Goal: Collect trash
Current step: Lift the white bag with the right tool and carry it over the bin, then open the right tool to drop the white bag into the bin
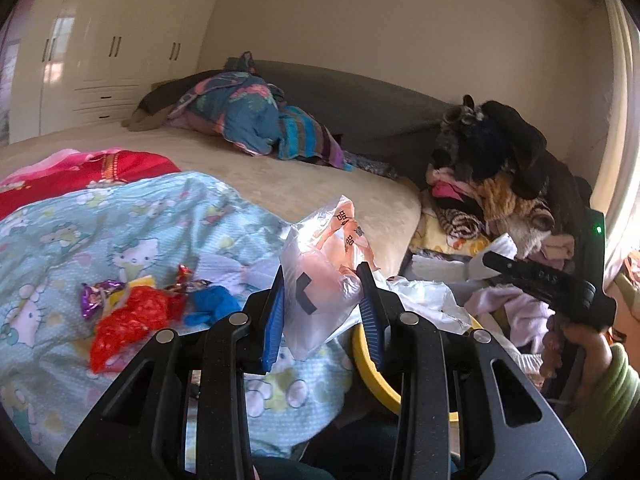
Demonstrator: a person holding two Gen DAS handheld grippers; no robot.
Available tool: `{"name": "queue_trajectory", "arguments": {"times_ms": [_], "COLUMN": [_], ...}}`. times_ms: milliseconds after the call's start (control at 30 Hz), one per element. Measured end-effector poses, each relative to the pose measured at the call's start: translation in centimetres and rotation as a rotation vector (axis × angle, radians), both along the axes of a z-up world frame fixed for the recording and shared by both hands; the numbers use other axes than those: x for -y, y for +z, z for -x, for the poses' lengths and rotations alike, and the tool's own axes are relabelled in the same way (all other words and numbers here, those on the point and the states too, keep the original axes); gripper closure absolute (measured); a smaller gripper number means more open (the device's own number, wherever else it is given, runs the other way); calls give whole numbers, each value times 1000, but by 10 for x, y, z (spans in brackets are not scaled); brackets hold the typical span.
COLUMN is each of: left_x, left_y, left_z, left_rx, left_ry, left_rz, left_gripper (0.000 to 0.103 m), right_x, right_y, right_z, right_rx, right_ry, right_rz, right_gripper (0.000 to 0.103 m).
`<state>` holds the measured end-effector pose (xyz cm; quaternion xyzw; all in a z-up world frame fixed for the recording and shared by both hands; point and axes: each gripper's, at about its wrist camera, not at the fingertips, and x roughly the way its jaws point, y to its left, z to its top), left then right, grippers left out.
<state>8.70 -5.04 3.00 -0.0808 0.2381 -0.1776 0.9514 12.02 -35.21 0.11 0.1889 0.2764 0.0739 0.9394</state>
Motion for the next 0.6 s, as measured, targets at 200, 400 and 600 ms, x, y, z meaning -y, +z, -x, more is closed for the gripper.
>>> {"name": "queue_trajectory", "arguments": {"times_ms": [200, 400, 600], "left_x": [30, 65, 94], "left_y": [-7, -19, -36], "left_z": [-3, -4, -4], "left_rx": [-11, -27, -50], "left_ry": [-48, -103, -159], "left_rz": [-43, -97, -144], "left_gripper": [76, 76, 76], "right_x": [15, 28, 40], "right_y": [-19, -35, -49], "right_z": [-3, -6, -12], "right_rx": [-64, -115, -160], "right_ry": [-26, -44, -50], "right_rz": [10, -2, -17], "right_gripper": [78, 78, 78]}}
